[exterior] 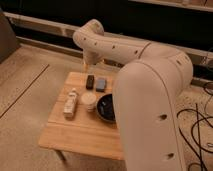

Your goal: Drag the pepper across the table

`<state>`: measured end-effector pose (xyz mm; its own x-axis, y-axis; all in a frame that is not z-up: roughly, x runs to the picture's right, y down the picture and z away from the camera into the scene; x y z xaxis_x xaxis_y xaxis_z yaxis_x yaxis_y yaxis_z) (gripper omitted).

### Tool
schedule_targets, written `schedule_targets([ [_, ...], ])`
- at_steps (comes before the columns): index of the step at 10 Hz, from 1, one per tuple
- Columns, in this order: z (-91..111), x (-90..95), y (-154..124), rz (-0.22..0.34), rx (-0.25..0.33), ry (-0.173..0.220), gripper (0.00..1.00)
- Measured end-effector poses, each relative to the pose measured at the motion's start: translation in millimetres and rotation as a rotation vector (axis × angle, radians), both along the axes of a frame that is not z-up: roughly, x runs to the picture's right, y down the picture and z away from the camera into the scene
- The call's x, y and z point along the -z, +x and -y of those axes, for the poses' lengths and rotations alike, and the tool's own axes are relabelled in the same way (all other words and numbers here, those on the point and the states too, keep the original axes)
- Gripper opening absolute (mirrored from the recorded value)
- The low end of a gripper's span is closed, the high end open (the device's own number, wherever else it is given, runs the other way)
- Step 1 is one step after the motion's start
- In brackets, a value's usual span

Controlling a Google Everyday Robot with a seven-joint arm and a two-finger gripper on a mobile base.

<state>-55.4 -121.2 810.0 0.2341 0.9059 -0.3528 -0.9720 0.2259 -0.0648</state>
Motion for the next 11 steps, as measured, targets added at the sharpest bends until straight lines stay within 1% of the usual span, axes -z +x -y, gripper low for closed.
schedule_targets([
  [1, -4.5, -12.3, 12.5, -0.020, 0.009, -0.020, 0.65],
  [3, -5.3, -29.5, 50.1, -0.074, 0.005, -0.045, 0.65],
  [4, -0.3, -34.7, 65.4, -0.095, -0.002, -0.043, 0.65],
  [7, 15.6, -46.2, 95.2, -0.132, -0.001, -0.020, 0.65],
  [8, 19.1, -55.6, 102.8, -0.121, -0.008, -0.014, 0.65],
  [9, 20.8, -60.8, 105.8, -0.111, -0.015, -0.011, 0.65],
  [11, 18.8, -82.0, 118.6, -0.084, -0.053, -0.021, 0.65],
])
